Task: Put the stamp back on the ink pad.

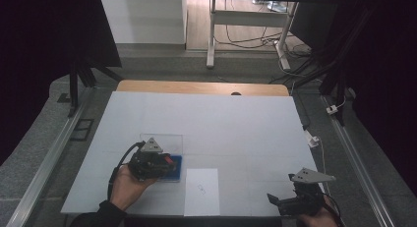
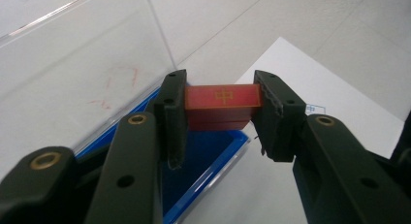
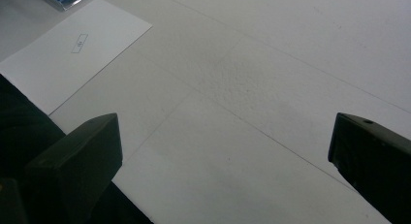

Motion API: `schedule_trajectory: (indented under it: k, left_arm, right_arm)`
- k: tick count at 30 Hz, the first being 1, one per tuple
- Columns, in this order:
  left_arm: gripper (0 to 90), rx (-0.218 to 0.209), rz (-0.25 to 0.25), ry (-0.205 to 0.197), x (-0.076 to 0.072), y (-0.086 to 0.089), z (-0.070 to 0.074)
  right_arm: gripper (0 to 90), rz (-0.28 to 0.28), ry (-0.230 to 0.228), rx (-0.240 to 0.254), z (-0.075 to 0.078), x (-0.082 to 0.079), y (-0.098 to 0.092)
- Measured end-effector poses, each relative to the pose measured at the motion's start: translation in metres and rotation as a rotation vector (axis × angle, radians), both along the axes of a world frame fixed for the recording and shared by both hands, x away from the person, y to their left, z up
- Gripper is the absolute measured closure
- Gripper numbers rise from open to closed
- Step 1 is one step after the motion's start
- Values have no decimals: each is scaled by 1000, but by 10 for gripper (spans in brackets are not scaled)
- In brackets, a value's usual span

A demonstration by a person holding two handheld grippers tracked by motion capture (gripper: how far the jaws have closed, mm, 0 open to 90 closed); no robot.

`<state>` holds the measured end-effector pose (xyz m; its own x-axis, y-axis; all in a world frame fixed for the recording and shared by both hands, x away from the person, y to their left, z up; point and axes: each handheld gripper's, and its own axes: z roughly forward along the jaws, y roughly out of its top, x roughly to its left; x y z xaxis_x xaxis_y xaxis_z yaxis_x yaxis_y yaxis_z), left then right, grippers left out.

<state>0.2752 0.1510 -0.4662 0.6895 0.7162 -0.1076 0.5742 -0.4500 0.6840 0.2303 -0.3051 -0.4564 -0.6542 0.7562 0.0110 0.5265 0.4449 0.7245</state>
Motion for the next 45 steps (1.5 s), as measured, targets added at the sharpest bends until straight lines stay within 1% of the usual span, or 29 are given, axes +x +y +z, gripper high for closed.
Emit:
schedule_trajectory:
  k: [3,8,14,19,24,31,35,37,38,39,42,45]
  left_arm:
    - [581,-3,10,4,1,3,-1]
    - [581,13,31,10,4,8,-4]
    - [581,17,60,12,8,16,-8]
    - [580,24,69,23,11,20,-14]
    - [580,46,67,36,14,19,-19]
    - [580,86,99,42,17,21,-24]
    - [580,101,116,58,19,22,-27]
    - [579,116,115,68,20,22,-29]
    - [579,130,114,69,20,21,-30]
    - [576,136,112,59,19,20,-30]
    - [576,139,113,56,19,19,-30]
    - [575,133,115,62,19,20,-30]
  right_arm:
    - [0,-2,-1,4,0,0,-1]
    - [0,0,-2,3,0,0,0]
    - [0,-2,-1,4,0,0,-1]
    - [0,-1,1,2,0,0,0]
    - [0,-1,2,1,0,0,0]
    - [0,0,1,1,0,0,0]
    - [0,0,1,1,0,0,0]
    - [0,1,1,1,0,0,0]
    - [0,0,1,1,0,0,0]
    - [0,0,1,1,0,0,0]
    - [0,1,1,0,0,0,0]
    - [0,0,0,-1,0,0,0]
